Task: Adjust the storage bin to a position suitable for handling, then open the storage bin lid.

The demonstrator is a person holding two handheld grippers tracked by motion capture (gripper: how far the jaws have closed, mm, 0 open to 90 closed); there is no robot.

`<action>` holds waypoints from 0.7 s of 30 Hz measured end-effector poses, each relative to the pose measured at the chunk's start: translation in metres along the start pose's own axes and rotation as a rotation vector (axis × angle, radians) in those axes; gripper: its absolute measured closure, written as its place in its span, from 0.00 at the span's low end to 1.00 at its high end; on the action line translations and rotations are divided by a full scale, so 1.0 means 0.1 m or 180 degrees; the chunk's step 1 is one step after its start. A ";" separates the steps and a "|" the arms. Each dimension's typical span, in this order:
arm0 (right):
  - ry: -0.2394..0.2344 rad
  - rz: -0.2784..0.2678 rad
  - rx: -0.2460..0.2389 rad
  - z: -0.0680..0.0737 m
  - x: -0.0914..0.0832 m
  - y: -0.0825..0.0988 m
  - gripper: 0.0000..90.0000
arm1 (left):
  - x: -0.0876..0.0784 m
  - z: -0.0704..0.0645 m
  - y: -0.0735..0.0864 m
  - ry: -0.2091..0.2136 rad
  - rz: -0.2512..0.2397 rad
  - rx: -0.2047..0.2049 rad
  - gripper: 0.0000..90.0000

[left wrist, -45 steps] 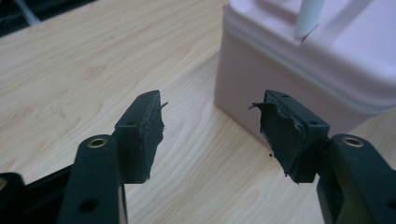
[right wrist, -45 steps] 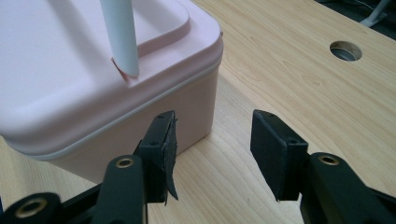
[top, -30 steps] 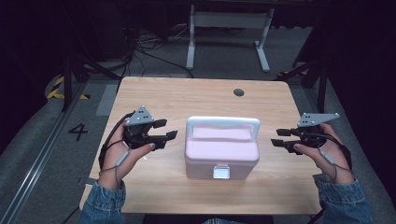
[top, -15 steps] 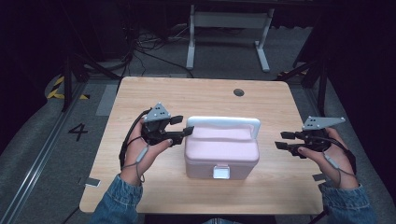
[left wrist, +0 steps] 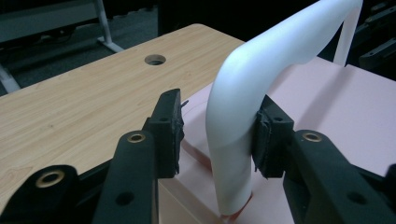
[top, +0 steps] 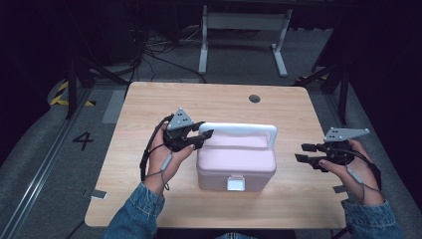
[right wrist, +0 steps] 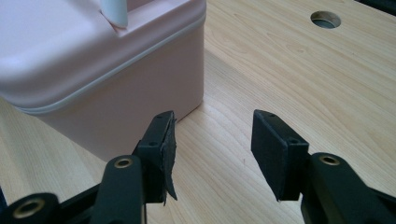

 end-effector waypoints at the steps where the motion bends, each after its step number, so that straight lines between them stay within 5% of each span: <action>1: 0.0002 0.0000 0.0004 0.00 0.00 0.00 0.57 | 0.02 -0.02 0.00 -0.0012 0.0021 0.0016 0.68; 14: 0.0002 -0.0001 0.0032 -0.01 0.01 0.03 0.56 | 0.02 -0.06 -0.03 -0.0081 -0.0036 0.0100 0.78; 21: -0.0018 -0.0015 0.0055 0.00 0.02 0.03 0.57 | 0.01 -0.04 -0.11 0.0007 -0.0009 0.0081 0.79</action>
Point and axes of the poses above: each handheld gripper's, and its own axes: x roughly forward along the jaws, y roughly out of its underside, z roughly to its left, the point moved 4 cm from there along x, roughly forward along the jaws, and after that the axes turned 15 degrees about -y, right-handed, at the moved point
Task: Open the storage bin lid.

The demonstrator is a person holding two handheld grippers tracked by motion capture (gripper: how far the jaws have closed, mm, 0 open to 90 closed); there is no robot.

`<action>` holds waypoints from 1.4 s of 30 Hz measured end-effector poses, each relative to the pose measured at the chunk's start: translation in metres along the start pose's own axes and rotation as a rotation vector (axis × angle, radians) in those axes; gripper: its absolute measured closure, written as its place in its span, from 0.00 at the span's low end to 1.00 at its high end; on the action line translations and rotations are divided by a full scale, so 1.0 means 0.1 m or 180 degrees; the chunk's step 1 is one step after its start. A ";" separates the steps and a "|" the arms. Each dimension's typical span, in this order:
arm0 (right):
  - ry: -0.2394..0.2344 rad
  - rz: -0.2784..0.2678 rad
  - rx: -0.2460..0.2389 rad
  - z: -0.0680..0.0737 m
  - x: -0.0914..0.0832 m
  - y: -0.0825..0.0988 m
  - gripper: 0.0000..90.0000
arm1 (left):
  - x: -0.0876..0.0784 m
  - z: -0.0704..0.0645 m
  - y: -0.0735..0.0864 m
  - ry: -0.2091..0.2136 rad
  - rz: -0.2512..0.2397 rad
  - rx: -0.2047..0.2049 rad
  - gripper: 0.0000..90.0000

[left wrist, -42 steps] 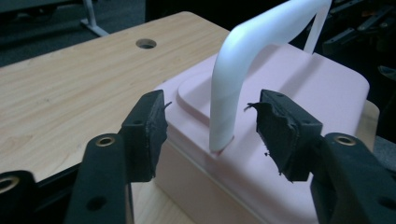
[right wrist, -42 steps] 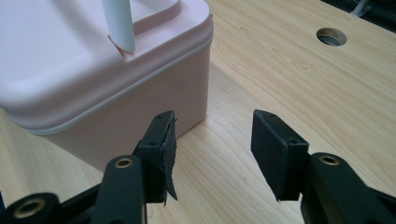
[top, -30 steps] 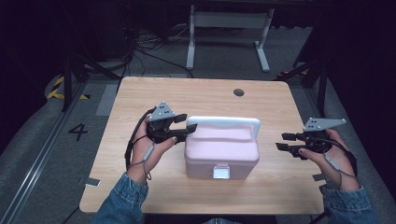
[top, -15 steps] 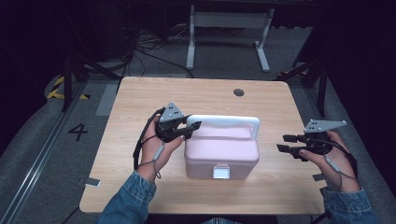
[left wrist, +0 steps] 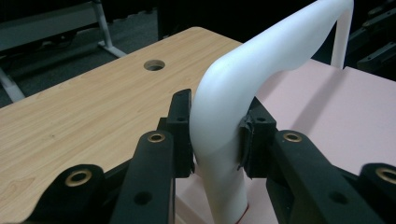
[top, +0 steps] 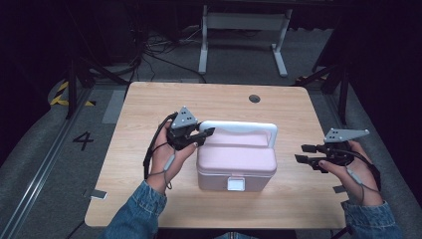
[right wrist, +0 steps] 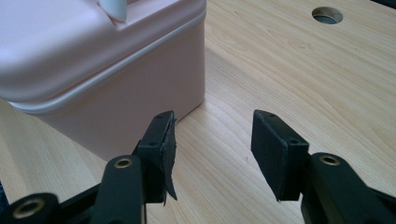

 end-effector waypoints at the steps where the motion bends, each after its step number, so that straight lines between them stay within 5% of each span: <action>1: 0.0004 0.0006 -0.0013 0.00 0.01 0.00 0.57 | 0.00 0.01 -0.02 0.0011 0.0009 -0.0003 0.79; 6: -0.0048 -0.0036 -0.0050 0.04 0.01 -0.04 0.58 | 0.03 0.10 -0.12 0.0093 -0.0021 -0.0148 0.79; 11: -0.0083 -0.0113 -0.0107 0.07 0.00 -0.07 0.60 | 0.04 0.16 -0.25 0.0088 -0.0046 -0.0134 0.79; 28: -0.0152 -0.0224 -0.0270 0.18 0.04 -0.16 0.64 | 0.20 0.33 -0.49 0.0146 0.0116 -0.0361 0.77; 34: -0.0172 -0.0348 -0.0340 0.25 0.08 -0.22 0.64 | 0.27 0.41 -0.52 0.0164 0.0106 -0.0504 0.76; 42: -0.0237 -0.0624 -0.0472 0.38 0.13 -0.33 0.74 | 0.34 0.45 -0.56 0.0137 0.0127 -0.0514 0.76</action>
Point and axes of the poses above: each handheld gripper's, and its own axes: x roughly forward along the jaws, y roughly out of its underside, z roughly to its left, the point moved 4 cm from there along x, roughly forward along the jaws, and after that the axes turned 15 degrees about -y, right-handed, at the moved point
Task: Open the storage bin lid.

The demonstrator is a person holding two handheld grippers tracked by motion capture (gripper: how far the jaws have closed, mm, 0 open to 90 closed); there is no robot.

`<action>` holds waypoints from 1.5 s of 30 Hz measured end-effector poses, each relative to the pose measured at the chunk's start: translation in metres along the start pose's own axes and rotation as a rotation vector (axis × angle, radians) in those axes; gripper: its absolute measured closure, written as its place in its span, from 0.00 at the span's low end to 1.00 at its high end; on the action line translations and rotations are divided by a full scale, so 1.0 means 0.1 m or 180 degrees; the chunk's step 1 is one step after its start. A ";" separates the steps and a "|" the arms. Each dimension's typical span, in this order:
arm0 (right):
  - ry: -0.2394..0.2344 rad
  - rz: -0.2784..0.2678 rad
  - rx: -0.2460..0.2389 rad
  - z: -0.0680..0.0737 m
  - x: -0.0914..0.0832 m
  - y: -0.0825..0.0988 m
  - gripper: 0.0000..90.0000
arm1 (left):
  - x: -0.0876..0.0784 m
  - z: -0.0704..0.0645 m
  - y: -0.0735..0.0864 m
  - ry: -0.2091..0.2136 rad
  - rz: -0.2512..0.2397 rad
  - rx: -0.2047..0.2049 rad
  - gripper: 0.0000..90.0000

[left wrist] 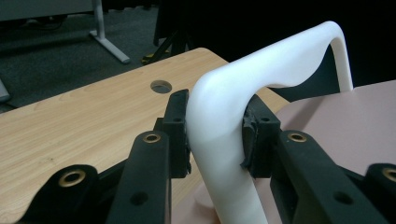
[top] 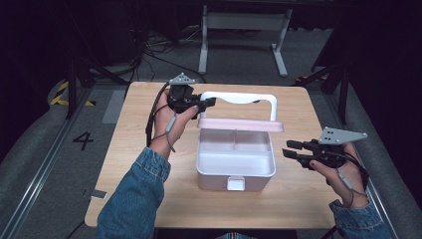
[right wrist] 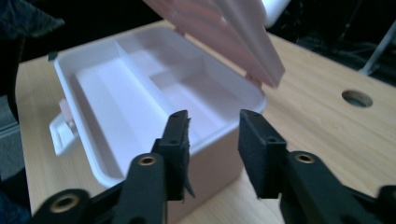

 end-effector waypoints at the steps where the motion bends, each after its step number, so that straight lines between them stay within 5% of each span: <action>1: 0.0013 -0.0100 -0.0016 0.02 0.01 -0.03 0.78 | 0.01 0.00 0.00 0.0006 -0.0005 -0.0023 0.76; 6: 0.0035 -0.0356 -0.0070 0.06 0.07 -0.12 1.00 | 0.01 0.01 -0.01 -0.0002 0.0010 -0.0022 0.76; 13: -0.0043 -0.0647 -0.0104 0.08 0.20 -0.23 1.00 | 0.02 0.01 -0.01 0.0022 0.0006 -0.0032 0.76; 21: 0.0053 -0.0864 -0.0096 0.05 0.23 -0.27 1.00 | 0.02 0.00 0.00 0.0027 0.0008 0.0023 0.73; 27: 0.0073 -0.0894 -0.0114 0.06 0.23 -0.28 1.00 | -0.02 0.01 0.01 -0.0009 -0.0106 0.0098 0.58; 34: 0.0065 -0.0901 -0.0119 0.07 0.22 -0.28 1.00 | -0.14 0.06 0.02 -0.0008 -0.0202 0.0056 0.53; 45: 0.0053 -0.0901 -0.0101 0.06 0.22 -0.29 1.00 | -0.65 0.10 0.08 -0.0113 -0.0346 0.0109 0.50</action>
Point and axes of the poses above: each handheld gripper's, and its own axes: x roughly forward along the jaws, y roughly out of its underside, z roughly to its left, the point moved 4 cm from there along x, roughly forward along the jaws, and after that the axes turned 15 degrees about -y, right-handed, at the moved point
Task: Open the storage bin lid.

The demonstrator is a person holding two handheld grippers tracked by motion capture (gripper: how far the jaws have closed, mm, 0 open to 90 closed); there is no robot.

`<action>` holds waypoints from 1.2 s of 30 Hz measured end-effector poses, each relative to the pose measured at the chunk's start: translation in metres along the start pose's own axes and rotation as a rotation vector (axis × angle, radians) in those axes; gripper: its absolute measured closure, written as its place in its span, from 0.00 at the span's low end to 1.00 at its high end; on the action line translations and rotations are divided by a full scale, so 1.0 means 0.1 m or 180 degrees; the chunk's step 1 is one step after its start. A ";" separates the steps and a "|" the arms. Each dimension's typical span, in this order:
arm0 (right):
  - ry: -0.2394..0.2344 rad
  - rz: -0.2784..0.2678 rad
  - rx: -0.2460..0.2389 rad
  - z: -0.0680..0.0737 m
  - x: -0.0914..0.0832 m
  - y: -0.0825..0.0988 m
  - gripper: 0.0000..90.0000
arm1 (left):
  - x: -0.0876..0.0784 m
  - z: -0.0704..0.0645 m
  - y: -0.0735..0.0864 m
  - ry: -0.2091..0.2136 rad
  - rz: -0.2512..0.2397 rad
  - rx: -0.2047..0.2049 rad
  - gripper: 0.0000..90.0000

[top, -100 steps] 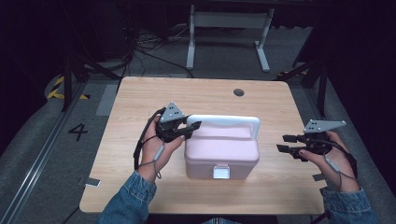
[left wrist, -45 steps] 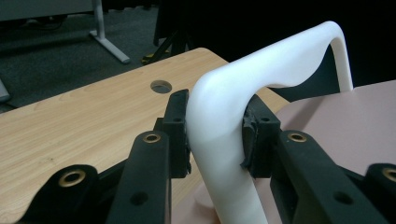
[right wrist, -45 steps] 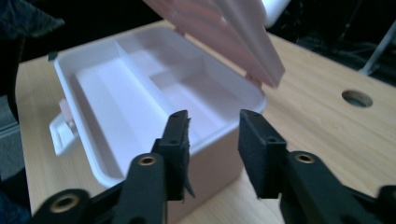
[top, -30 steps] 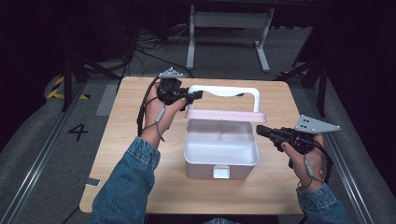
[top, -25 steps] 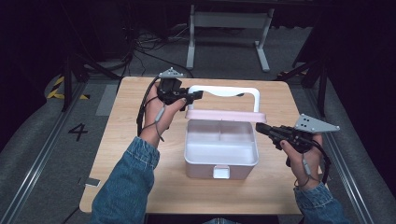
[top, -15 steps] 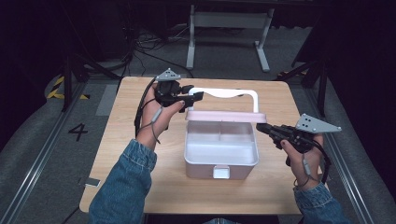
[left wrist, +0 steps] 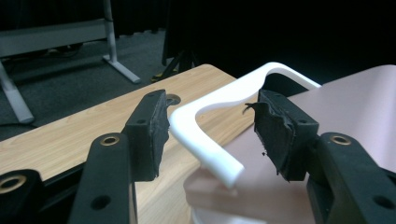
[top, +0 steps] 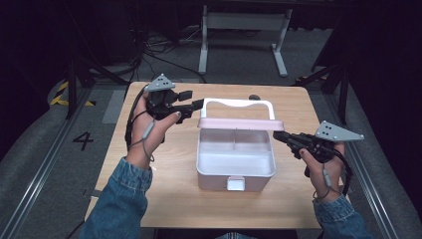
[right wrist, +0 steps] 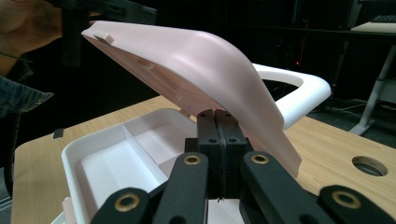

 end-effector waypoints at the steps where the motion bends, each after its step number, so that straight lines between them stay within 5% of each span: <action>1: -0.0001 0.0000 0.0002 0.00 0.00 0.00 1.00 | -0.07 0.01 0.02 -0.0029 -0.0027 -0.0007 0.50; 4: -0.0004 -0.0004 0.0012 0.00 0.00 0.00 1.00 | -0.20 0.02 0.07 -0.0109 -0.0064 -0.0011 0.50; 9: 0.0001 -0.0015 0.0018 0.00 0.00 -0.01 1.00 | -0.36 -0.03 0.20 -0.0222 -0.0005 0.0176 0.50; 15: -0.0012 -0.0020 0.0045 0.00 0.00 -0.01 1.00 | -0.43 -0.09 0.35 -0.0111 0.0009 0.0211 0.47; 24: -0.0055 -0.0043 0.0045 0.01 0.01 -0.01 1.00 | -0.27 -0.22 0.49 0.0080 0.0056 0.0343 0.42; 36: -0.0079 -0.0049 0.0069 0.00 0.00 0.00 1.00 | -0.04 -0.41 0.53 0.0038 0.0049 0.0557 0.39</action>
Point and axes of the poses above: each handheld gripper's, and its own axes: x roughly forward along the jaws, y roughly out of its underside, z roughly to its left, the point moved 4 cm from there along x, roughly forward along the jaws, and after that the axes turned 15 degrees about -y, right-handed, at the moved point
